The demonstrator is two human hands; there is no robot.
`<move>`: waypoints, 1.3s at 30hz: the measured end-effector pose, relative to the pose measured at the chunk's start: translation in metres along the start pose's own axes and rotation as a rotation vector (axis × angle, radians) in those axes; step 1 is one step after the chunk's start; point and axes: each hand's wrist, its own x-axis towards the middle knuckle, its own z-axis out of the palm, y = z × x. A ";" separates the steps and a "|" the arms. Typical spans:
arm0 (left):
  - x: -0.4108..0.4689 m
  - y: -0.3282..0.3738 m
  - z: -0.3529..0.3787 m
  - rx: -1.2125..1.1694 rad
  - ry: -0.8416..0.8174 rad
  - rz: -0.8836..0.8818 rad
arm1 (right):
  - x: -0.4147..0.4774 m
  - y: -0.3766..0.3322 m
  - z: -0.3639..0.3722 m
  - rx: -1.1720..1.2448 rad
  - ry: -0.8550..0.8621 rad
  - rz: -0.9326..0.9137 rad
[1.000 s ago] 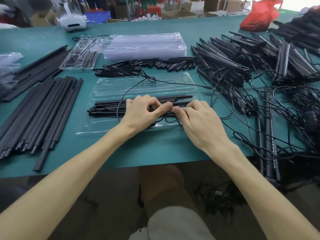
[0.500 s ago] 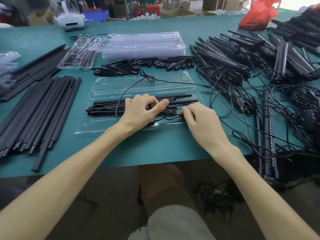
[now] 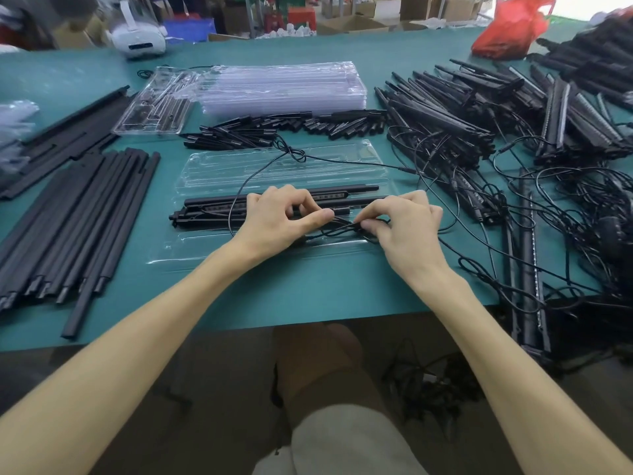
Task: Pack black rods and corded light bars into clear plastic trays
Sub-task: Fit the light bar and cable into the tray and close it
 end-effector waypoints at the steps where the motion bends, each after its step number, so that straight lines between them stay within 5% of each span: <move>1: 0.000 -0.001 0.000 0.001 -0.002 0.005 | 0.002 0.001 -0.001 0.011 -0.030 0.004; 15: 0.002 0.004 -0.001 0.043 -0.016 0.028 | 0.040 0.001 -0.013 -0.056 -0.283 -0.079; 39: 0.002 0.007 -0.003 0.049 -0.056 0.066 | 0.011 0.007 0.007 -0.034 0.002 -0.103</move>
